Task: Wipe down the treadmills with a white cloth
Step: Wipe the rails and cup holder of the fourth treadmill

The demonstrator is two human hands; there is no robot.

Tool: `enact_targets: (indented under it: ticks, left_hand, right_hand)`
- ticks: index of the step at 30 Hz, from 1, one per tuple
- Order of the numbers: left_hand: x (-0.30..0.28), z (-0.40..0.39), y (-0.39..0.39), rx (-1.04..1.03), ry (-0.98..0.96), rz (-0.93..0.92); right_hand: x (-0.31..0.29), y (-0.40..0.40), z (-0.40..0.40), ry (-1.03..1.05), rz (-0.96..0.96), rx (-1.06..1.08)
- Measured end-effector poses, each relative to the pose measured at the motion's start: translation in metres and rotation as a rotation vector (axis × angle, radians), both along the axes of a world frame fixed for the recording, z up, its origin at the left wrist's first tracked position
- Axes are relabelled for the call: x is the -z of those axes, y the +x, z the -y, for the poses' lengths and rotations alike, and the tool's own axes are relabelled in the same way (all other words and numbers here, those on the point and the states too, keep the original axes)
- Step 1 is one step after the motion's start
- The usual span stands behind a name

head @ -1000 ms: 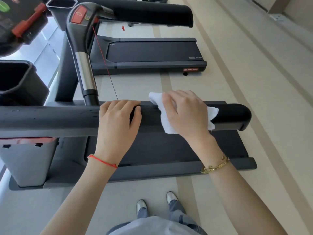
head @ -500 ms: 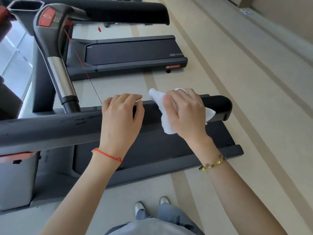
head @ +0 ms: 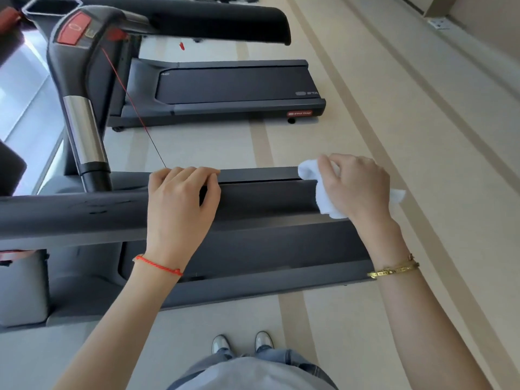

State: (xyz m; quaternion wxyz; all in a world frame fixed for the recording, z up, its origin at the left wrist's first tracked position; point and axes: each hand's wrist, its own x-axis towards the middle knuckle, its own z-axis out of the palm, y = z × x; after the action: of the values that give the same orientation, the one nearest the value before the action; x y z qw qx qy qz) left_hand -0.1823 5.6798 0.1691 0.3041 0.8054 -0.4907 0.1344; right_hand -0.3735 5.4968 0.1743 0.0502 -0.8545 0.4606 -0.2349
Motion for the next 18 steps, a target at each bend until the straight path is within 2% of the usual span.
enact_targets:
  ticks: [7, 11, 13, 18]
  left_hand:
    - [-0.002, -0.006, -0.002, 0.005, -0.020, 0.006]
    - [-0.008, -0.024, 0.003, -0.011, -0.021, 0.021]
    - [-0.010, -0.038, 0.011, -0.026, -0.022, 0.026]
    - [-0.013, -0.081, 0.046, -0.125, -0.044, 0.031]
  right_hand:
    - [-0.005, 0.051, -0.049, -0.106, -0.088, -0.275]
    - [-0.003, 0.038, -0.036, -0.005, -0.037, -0.423]
    - [-0.003, 0.036, -0.032, 0.023, -0.016, -0.445]
    - [-0.005, 0.062, -0.051, -0.116, -0.056, -0.382]
